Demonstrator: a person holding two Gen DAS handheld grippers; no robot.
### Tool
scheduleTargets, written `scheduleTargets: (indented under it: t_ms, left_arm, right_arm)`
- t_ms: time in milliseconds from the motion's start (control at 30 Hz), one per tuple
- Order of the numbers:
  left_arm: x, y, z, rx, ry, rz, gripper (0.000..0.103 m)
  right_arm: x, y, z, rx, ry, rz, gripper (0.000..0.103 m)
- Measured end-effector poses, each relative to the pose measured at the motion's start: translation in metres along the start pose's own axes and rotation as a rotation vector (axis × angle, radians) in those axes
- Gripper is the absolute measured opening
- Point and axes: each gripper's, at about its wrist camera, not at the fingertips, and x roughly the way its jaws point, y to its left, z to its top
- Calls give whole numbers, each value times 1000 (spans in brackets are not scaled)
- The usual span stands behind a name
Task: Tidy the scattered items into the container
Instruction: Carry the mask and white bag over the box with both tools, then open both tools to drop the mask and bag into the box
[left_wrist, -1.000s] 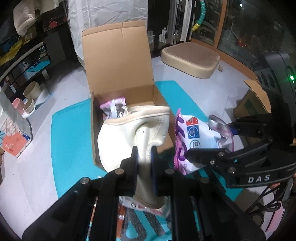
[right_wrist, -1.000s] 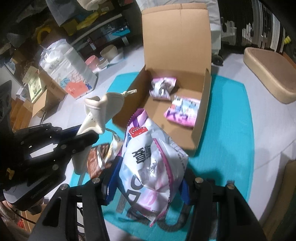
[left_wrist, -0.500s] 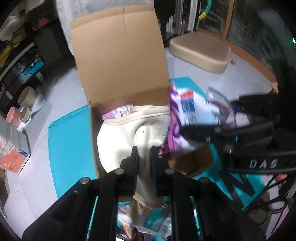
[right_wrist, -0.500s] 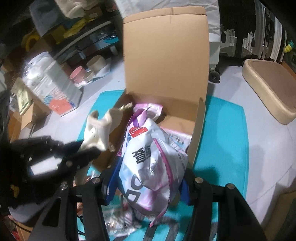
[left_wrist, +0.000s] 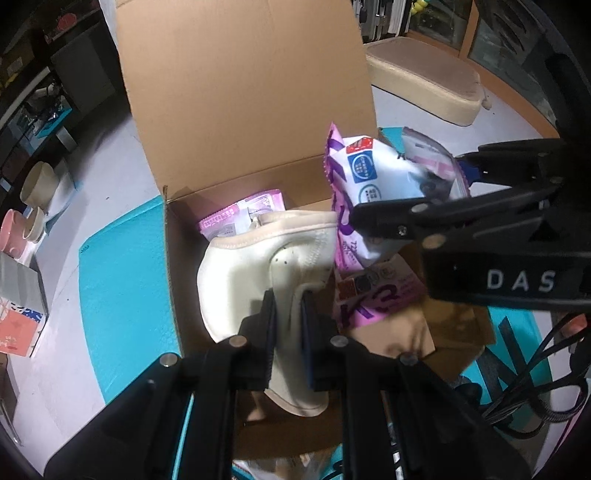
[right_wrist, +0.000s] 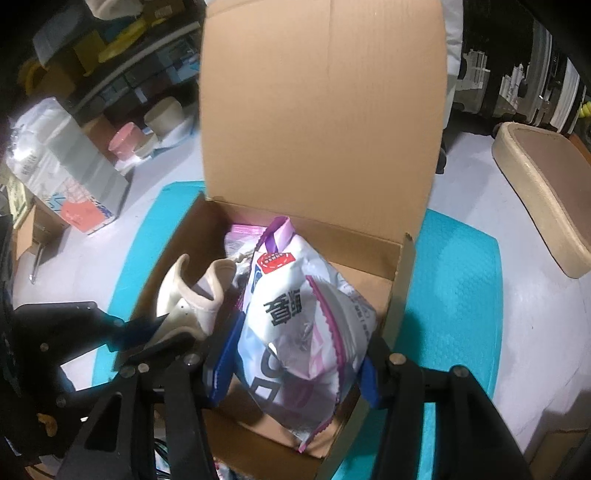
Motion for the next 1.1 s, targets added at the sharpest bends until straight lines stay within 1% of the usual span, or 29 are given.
scheduleTargets:
  t_ms: [33,100,167,200,233,300,333,400,433,567,667,733,867,967,1100]
  left_arm:
    - [3,0,2,2,1,-6,14]
    - [7,0,5,-1,-5,-30,20]
    - [9,-1,5,-10,-15,-40,31]
    - [12,1,6,-14,-14,-39,42]
    - [13,1,6,-22,-9,-38,60]
    - [16,3,7,-43,1,-14,82]
    - [14,3,6,-49,-9,18,83]
    - [10,3,6,-50,-19,26,84]
    - [8,3,6,-50,-16,28,85]
    - [0,9,3,-76,-7,43,86]
    - [-8,14,0,-96,-9,39,86]
    - [-15,15,-4,-100,-9,37,86]
    - [-28,12,-8,-67,4,90,88]
    - [-42,9,-13,-54,0,94,90]
    - [-63,6,-18,-44,-19,100,96]
  right_arm:
    - [3,0,1,-1,3,-4,56]
    - [10,-1,4,-5,6,-11,56]
    - [14,-1,6,-8,4,-26,57]
    - [16,-1,7,-6,6,-28,58]
    - [18,-2,8,0,12,-26,58]
    - [24,-6,9,26,38,-14,59]
    - [27,-6,10,37,52,-11,59]
    - [28,-9,10,57,67,-45,60]
    - [27,-11,10,61,60,-56,61]
    - [14,-11,7,43,10,-71,72]
    - [-1,-9,5,23,-31,-91,81]
    - [-8,-7,5,15,-44,-94,82]
    - [-23,-3,2,14,-49,-93,82]
    - [-34,3,-1,12,-57,-97,82]
    - [-53,14,-9,-5,-73,-103,82]
